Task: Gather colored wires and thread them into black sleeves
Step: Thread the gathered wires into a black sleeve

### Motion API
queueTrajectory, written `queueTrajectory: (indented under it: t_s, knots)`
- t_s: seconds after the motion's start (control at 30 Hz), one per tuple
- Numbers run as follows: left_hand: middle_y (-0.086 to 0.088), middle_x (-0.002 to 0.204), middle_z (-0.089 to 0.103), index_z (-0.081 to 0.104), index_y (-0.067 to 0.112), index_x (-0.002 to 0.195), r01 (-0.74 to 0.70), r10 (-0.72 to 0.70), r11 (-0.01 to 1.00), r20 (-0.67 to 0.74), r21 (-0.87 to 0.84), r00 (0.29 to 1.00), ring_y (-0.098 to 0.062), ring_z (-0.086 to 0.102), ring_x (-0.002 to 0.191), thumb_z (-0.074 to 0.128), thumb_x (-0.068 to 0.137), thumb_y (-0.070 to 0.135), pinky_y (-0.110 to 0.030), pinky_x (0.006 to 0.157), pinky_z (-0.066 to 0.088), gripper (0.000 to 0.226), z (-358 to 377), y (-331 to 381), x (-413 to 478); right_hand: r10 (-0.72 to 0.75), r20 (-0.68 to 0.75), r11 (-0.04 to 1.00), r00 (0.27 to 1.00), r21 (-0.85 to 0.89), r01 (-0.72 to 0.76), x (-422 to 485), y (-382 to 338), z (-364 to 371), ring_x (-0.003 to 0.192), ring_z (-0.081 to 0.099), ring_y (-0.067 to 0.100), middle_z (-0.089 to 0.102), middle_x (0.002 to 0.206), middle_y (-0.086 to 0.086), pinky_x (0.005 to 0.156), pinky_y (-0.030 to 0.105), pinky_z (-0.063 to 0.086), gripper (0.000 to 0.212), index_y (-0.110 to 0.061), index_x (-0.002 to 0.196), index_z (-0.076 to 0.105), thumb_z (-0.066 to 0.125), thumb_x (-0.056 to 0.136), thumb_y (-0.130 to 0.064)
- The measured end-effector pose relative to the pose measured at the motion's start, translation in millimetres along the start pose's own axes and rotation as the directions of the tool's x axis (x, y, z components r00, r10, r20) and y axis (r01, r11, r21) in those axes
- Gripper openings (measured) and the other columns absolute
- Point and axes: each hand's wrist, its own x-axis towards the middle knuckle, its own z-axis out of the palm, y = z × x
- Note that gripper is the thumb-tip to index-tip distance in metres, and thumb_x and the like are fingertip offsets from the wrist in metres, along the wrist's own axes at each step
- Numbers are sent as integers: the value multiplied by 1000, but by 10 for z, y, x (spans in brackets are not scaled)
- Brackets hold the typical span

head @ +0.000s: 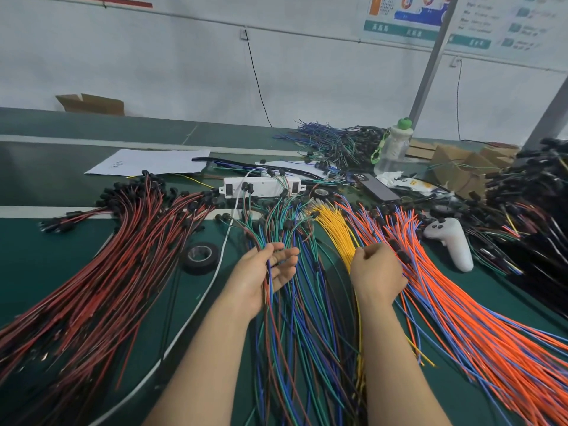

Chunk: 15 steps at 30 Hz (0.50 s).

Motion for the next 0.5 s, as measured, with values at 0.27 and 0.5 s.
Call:
queueTrajectory:
  t_s: [0.27,0.5]
  knots:
    - [-14,94,73,56,1,109,-26,27,1000,44,-17,999,-19,72,77,39,101,15,-26,62,59,23,35,-29,35,-416,268,898,869,275,345,-262,-426,-160,81,61,20,65,86,2,61,19,39,7,-14,93,62,55,93,-17]
    - [3,48,57,56,14,80,-192,203,977,-140,93,969,-8,53,37,39,101,18,-13,37,40,27,65,38,40,-551,715,805,430,320,499,-643,-723,-289,58,65,23,67,65,4,52,18,43,26,-22,68,47,50,89,-7]
